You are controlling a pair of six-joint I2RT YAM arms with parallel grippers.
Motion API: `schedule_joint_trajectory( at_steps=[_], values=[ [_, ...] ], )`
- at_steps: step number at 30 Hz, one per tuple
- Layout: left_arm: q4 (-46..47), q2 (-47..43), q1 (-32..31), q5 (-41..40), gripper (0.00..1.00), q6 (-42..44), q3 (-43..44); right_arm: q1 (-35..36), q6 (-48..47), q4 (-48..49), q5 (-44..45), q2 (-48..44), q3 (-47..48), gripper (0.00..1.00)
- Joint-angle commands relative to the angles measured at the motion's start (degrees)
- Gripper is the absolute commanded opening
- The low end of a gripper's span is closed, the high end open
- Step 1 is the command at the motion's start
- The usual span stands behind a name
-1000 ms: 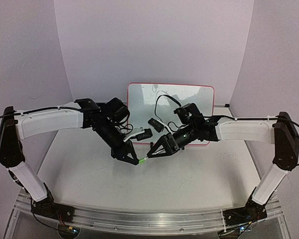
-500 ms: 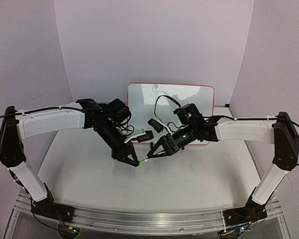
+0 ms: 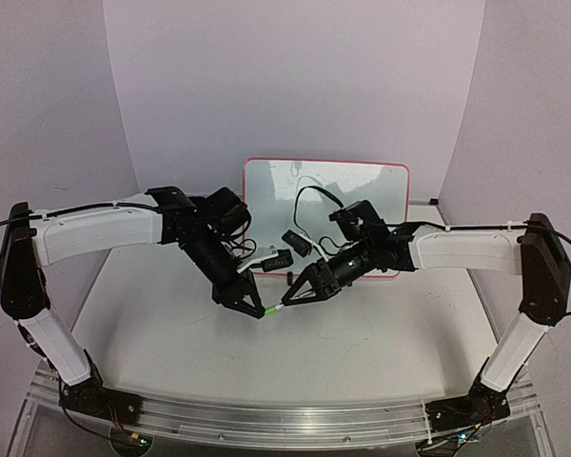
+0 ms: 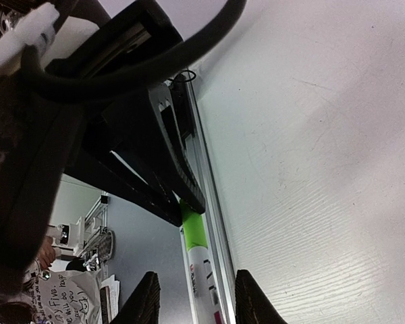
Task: Write a sentence on the whiteboard
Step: Pass from the left arm to the right, then pick up the pen cap from the whiteboard marker.
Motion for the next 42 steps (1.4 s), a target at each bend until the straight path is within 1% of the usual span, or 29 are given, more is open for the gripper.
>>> schedule_joint_trajectory(
  at_steps=[1, 6, 10, 11, 12, 14, 15, 16, 18, 21, 23, 26, 28, 30, 33, 35, 37, 40, 42],
  values=[
    [0.6, 0.2, -0.1, -0.5, 0.0, 0.6, 2.9, 0.9, -1.6, -0.8, -0.2, 0.4, 1.3, 0.31],
    [0.6, 0.2, -0.1, -0.5, 0.0, 0.5, 2.8, 0.9, -1.7, -0.7, -1.0, 0.2, 1.3, 0.2],
    [1.8, -0.1, -0.1, -1.1, 0.01, -0.6, 1.9, 0.9, -2.0, -0.3, -1.2, -0.7, 1.3, 0.02],
    [2.6, -0.4, -0.1, -1.5, 0.05, -1.4, 1.5, 0.9, -2.1, -0.1, -0.7, -1.1, 1.2, 0.0],
    [3.7, -0.8, 0.0, -2.0, 0.15, -2.6, 0.9, 0.8, -2.2, 0.1, 0.0, -1.8, 1.1, 0.0],
    [7.5, -2.6, 0.0, -3.7, 0.43, -5.4, -1.6, 0.6, -2.2, 0.4, 1.2, -3.1, 1.0, 0.0],
    [10.5, -4.3, 0.0, -4.3, 0.56, -7.3, -3.5, 0.3, -2.0, 0.7, 1.5, -3.7, 0.9, 0.0],
    [13.2, -5.7, 0.1, -4.7, 0.64, -9.0, -5.3, 0.0, -1.9, 1.0, 2.0, -4.4, 0.7, 0.0],
    [21.3, -9.1, 0.7, -3.8, 0.75, -13.6, -10.1, -0.3, -1.8, 1.4, 2.8, -5.4, 0.6, 0.0],
    [32.8, -13.8, 2.2, 0.6, 0.82, -21.9, -16.4, -0.6, -1.6, 1.6, 2.4, -6.4, 0.8, 0.0],
    [38.4, -15.9, 3.2, 3.0, 0.85, -26.2, -19.8, -0.6, -1.6, 1.7, 1.4, -6.9, 1.0, 0.0],
    [45.5, -18.2, 4.7, 8.0, 0.85, -31.0, -23.9, -0.7, -1.6, 1.8, -0.5, -7.6, 1.2, 0.0],
    [46.2, -18.5, 5.0, 11.4, 0.81, -32.1, -24.2, -0.7, -1.6, 1.9, -1.8, -8.0, 1.2, 0.0],
    [44.6, -18.2, 5.0, 13.1, 0.73, -31.8, -23.5, -0.6, -1.5, 1.9, -2.4, -8.7, 1.2, 0.0],
    [42.6, -17.5, 5.1, 15.7, 0.58, -31.1, -22.6, -0.7, -1.3, 1.9, -2.7, -9.7, 0.9, 0.0],
    [41.2, -16.8, 5.1, 17.3, 0.51, -30.5, -21.8, -0.7, -1.2, 1.9, -2.6, -10.3, 0.7, 0.0],
    [39.6, -16.3, 5.0, 18.2, 0.48, -29.7, -21.1, -0.7, -1.0, 1.9, -2.4, -10.8, 0.5, 0.0],
    [37.5, -15.5, 5.0, 18.9, 0.47, -28.6, -20.4, -0.7, -0.8, 1.9, -2.4, -11.2, 0.3, 0.0],
    [37.0, -14.9, 5.0, 19.7, 0.43, -28.3, -20.1, -0.7, -0.7, 1.9, -2.4, -11.3, 0.3, 0.0]
  ],
)
